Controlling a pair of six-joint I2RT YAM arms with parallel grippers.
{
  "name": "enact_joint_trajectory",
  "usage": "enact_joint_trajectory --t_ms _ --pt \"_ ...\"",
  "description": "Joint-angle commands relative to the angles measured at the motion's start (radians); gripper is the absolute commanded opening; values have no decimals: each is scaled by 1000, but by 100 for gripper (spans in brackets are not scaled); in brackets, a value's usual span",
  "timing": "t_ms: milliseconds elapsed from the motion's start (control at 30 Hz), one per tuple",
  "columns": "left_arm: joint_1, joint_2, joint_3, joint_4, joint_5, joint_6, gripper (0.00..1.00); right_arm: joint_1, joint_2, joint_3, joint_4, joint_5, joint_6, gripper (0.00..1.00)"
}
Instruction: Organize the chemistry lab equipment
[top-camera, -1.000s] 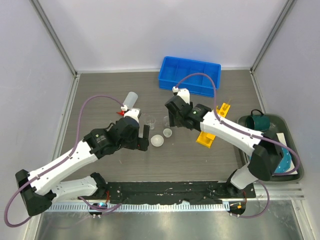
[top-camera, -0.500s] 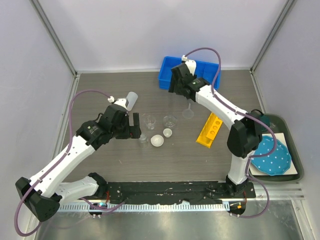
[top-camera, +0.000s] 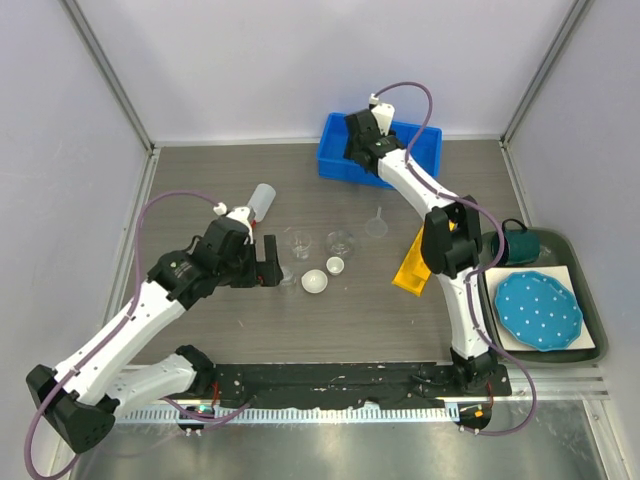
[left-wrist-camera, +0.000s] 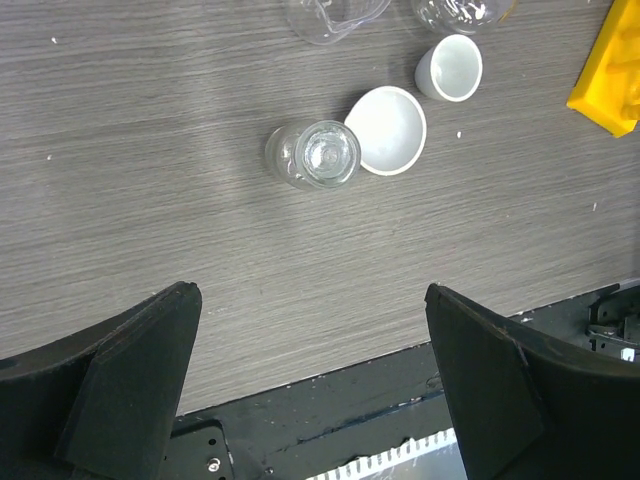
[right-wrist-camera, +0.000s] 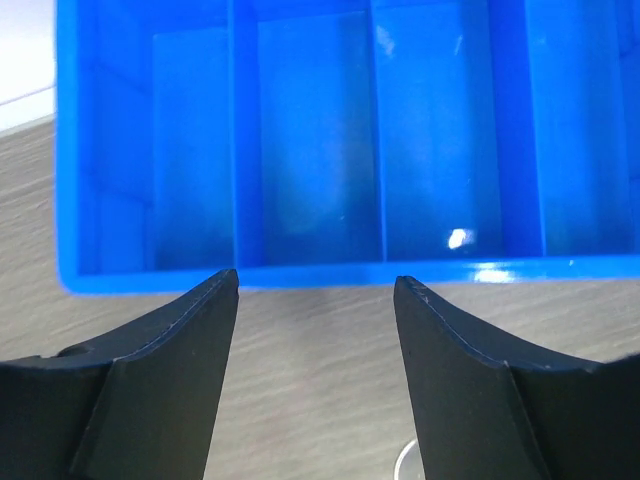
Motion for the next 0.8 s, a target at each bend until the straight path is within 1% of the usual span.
enact_joint_trajectory --t_ms 0,200,533,767 --pt "4 -36 15 3 20 -13 100 -37 29 69 111 54 -23 69" --pt "4 -22 33 -6 22 2 100 -83 88 91 157 52 -41 69" --pt "4 6 76 -20 -3 18 100 -131 195 238 106 12 -58 68" --pt "4 15 90 -28 -12 27 100 -137 249 292 94 -28 -69 68"
